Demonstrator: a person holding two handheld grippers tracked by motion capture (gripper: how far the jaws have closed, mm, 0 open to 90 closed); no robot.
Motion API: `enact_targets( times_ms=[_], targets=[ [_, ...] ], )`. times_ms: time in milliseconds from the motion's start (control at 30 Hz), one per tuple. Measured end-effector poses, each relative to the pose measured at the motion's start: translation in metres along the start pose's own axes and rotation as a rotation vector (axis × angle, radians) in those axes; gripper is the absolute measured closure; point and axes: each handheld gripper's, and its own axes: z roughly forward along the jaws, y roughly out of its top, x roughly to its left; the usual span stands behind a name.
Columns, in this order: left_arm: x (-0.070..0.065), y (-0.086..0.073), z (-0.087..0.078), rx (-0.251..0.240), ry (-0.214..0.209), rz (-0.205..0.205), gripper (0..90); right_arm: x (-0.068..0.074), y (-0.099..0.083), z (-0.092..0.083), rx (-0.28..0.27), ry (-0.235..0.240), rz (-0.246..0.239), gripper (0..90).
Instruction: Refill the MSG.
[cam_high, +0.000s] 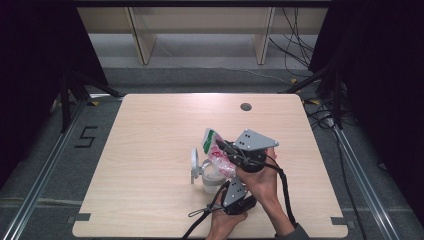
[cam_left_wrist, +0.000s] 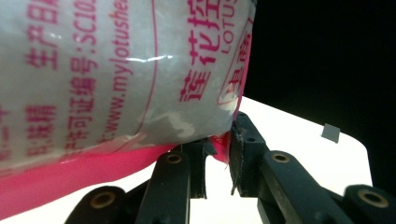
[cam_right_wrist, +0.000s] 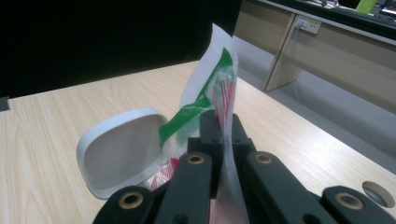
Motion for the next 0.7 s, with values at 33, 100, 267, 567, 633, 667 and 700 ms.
enact_targets(
  times_ms=[33,100,267,567,633,667,700],
  targets=[
    [-0.0002,0.0002,-0.0002,0.002,-0.001,0.0,77.4,0.0002,-0.0002,-0.0001,-0.001,-0.001,0.009,90.0],
    [-0.0001,0.0007,-0.0001,0.001,-0.001,-0.003,77.4,-0.0004,0.0,-0.0003,-0.014,-0.013,0.01,90.0],
    [-0.0001,0.0009,-0.0003,0.002,-0.002,-0.004,77.4,0.0,0.0003,-0.0004,-0.011,-0.009,0.008,90.0],
    [0.0003,0.001,-0.0008,0.0,-0.005,-0.001,77.4,0.0007,0.0008,-0.0004,-0.007,-0.002,-0.009,90.0],
    [0.0003,0.0007,-0.0006,0.0,-0.004,-0.006,77.4,0.0018,0.0004,0.001,-0.011,-0.014,-0.006,90.0],
    [0.0007,0.0003,-0.0002,-0.001,-0.009,-0.009,77.4,0.0018,0.0004,0.001,-0.011,-0.014,-0.006,90.0],
    [0.0008,0.0,-0.0004,-0.001,-0.007,-0.008,77.5,0.0015,0.0002,0.0007,0.005,0.0,-0.017,90.0]
  ],
)
